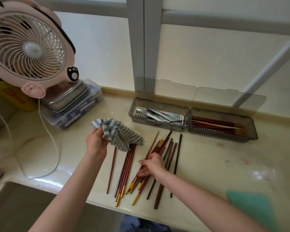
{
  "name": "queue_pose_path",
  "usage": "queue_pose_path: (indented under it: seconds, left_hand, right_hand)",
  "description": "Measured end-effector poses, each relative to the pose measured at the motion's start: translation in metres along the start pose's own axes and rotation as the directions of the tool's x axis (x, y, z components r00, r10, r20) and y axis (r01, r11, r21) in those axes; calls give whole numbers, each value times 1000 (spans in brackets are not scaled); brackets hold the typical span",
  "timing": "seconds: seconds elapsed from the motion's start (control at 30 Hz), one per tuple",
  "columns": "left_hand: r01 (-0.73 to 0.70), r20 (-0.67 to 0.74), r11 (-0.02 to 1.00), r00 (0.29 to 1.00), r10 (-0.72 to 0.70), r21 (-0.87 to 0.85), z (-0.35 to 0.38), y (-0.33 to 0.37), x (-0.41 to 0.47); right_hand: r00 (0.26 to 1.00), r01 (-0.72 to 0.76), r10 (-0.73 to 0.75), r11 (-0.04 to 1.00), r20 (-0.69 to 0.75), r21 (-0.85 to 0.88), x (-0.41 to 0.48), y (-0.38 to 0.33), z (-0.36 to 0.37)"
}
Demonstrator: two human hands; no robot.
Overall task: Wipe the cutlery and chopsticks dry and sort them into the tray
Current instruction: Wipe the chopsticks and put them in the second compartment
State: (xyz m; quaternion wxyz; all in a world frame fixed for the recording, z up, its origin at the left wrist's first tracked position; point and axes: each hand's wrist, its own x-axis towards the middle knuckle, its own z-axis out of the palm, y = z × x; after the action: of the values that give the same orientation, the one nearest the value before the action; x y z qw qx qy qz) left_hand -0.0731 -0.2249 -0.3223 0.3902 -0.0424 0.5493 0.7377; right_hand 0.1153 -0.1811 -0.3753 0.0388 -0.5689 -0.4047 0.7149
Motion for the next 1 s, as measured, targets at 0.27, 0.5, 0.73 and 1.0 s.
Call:
queue_pose_path:
  seconds: [0.27, 0.5, 0.73, 1.0]
  left_hand:
    - [40, -4, 999, 999, -39, 21, -14, -8, 4]
    - [35, 27, 999, 999, -35, 15, -8, -8, -4]
    - [60, 49, 998, 997, -61, 19, -1, -6, -11]
    - [95, 218, 985, 968, -126, 147, -9, -4, -16]
  right_hand:
    - [952, 46, -161, 916, -261, -398, 16, 14, 5]
    - [572, 640, -508, -216, 644, -738, 20, 28, -3]
    - [558, 656, -253, -449, 790, -607, 16, 14, 16]
    - [427, 736, -386, -378, 818, -562, -3, -18, 7]
